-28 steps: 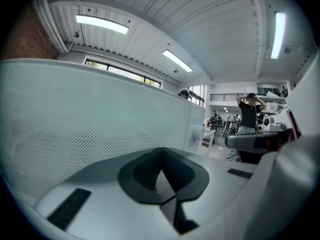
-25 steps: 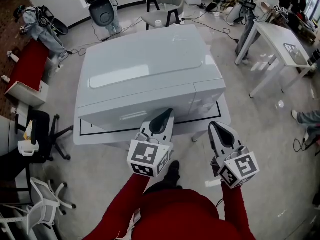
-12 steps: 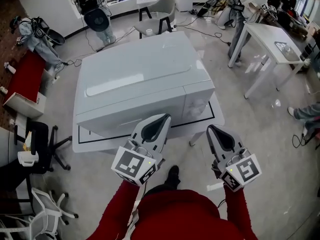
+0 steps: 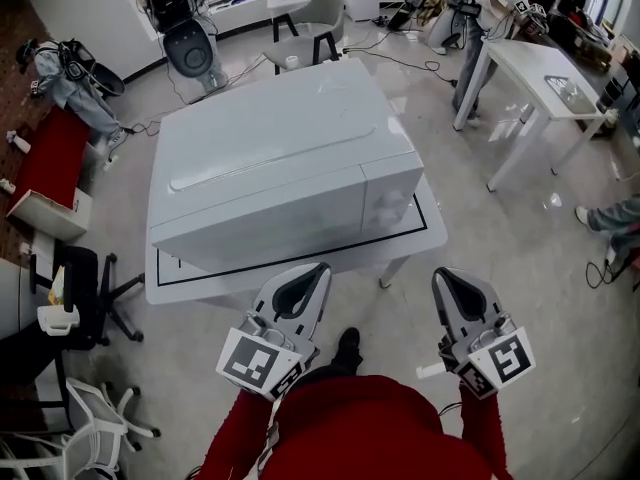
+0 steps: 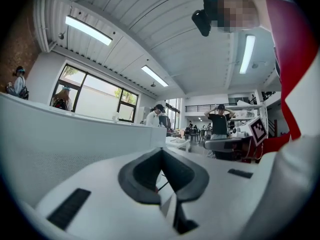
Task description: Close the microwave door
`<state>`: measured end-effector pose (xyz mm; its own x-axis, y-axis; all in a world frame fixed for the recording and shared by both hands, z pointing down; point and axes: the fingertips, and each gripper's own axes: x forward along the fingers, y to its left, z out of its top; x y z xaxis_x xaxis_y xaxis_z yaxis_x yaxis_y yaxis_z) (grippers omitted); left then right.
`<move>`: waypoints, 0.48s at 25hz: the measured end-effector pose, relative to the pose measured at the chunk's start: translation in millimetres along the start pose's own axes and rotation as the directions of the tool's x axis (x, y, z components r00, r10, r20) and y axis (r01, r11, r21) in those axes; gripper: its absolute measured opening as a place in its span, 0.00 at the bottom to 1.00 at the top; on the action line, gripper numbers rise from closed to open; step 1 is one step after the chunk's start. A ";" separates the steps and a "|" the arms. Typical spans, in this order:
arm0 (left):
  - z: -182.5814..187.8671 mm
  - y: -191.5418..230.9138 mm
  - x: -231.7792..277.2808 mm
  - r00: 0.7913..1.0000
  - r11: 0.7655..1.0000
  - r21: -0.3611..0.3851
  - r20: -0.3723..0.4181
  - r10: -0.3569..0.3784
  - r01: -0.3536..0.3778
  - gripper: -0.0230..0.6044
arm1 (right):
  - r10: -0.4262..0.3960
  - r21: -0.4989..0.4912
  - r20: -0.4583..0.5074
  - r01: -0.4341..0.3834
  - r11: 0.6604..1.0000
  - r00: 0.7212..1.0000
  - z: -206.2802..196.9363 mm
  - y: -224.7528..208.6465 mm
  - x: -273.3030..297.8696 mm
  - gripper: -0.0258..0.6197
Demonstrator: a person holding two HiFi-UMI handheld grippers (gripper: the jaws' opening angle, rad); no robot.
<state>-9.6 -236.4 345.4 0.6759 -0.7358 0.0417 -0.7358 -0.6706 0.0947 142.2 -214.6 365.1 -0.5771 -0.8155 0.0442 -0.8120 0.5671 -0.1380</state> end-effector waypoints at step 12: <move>-7.7 -8.1 -6.8 1.000 1.000 -0.022 -0.010 0.005 -0.005 0.05 | -0.040 0.006 -0.008 0.040 0.999 0.999 -5.3 -0.9 -13.8 0.06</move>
<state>-7.9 -225.2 352.0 0.6730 -0.7378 0.0518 -0.7378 -0.6648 0.1168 150.4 -203.3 369.8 -0.5447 -0.8367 0.0573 -0.8340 0.5332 -0.1423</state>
